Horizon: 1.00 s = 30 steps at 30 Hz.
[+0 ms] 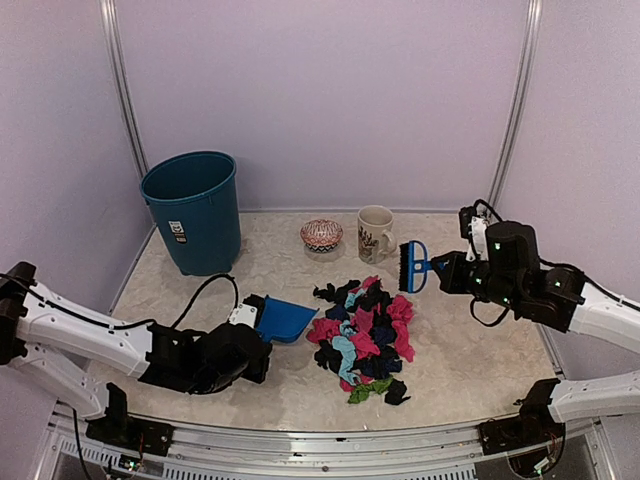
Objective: Sweep away the paper scraps from the table
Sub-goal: Sweep the paper scraps into the dustpan.
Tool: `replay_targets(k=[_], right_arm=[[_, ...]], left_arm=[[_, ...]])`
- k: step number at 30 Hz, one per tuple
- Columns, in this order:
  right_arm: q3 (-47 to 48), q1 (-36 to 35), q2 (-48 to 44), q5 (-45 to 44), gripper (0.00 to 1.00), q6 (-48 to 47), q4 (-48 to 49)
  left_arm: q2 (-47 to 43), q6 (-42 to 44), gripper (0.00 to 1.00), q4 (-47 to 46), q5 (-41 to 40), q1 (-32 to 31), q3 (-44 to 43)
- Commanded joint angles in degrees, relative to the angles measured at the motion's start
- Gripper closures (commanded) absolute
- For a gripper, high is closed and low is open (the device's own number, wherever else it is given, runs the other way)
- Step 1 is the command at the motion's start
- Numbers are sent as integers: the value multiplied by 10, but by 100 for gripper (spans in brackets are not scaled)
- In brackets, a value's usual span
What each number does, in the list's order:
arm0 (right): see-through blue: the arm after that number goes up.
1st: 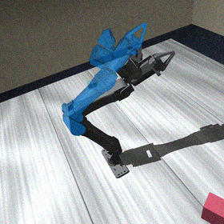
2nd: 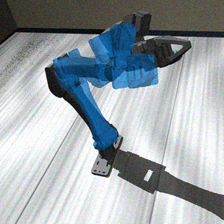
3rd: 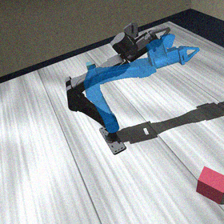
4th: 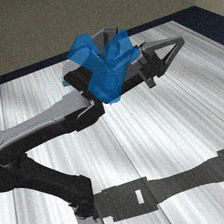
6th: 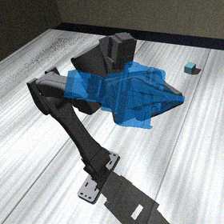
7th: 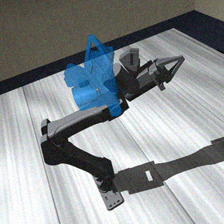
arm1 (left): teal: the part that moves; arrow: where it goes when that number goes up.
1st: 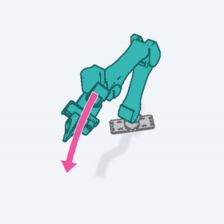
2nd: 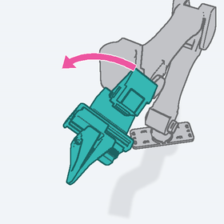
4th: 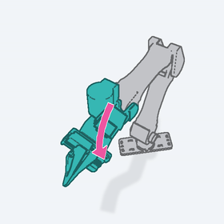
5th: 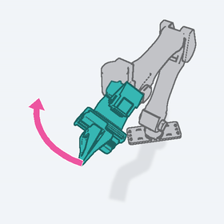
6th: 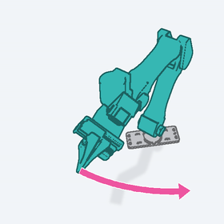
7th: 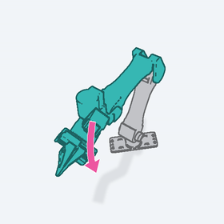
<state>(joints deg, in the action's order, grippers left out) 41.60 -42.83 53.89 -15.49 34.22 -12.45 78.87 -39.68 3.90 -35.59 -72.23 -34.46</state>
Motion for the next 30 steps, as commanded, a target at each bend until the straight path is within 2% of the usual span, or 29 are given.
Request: replay_targets(k=[1,4,12,20,22,27,30], right_arm=[[49,13,2,-8,100,-73,-70],[76,17,6,23,100,-117,-120],[136,17,48,280,100,-217,-244],[172,17,80,357,100,-254,-328],[183,14,91,358,100,-260,-345],[214,13,101,246,100,-230,-389],[223,13,113,198,100,-209,-415]], left_arm=[[-42,-40,100,174,78,-14,-55],[-68,-55,100,247,102,-34,-84],[-119,-37,100,394,196,-61,-143],[-143,31,100,411,271,-107,-152],[-117,44,100,412,271,-115,-158],[-54,69,100,390,257,-136,-154],[-35,70,100,379,214,-144,-143]])
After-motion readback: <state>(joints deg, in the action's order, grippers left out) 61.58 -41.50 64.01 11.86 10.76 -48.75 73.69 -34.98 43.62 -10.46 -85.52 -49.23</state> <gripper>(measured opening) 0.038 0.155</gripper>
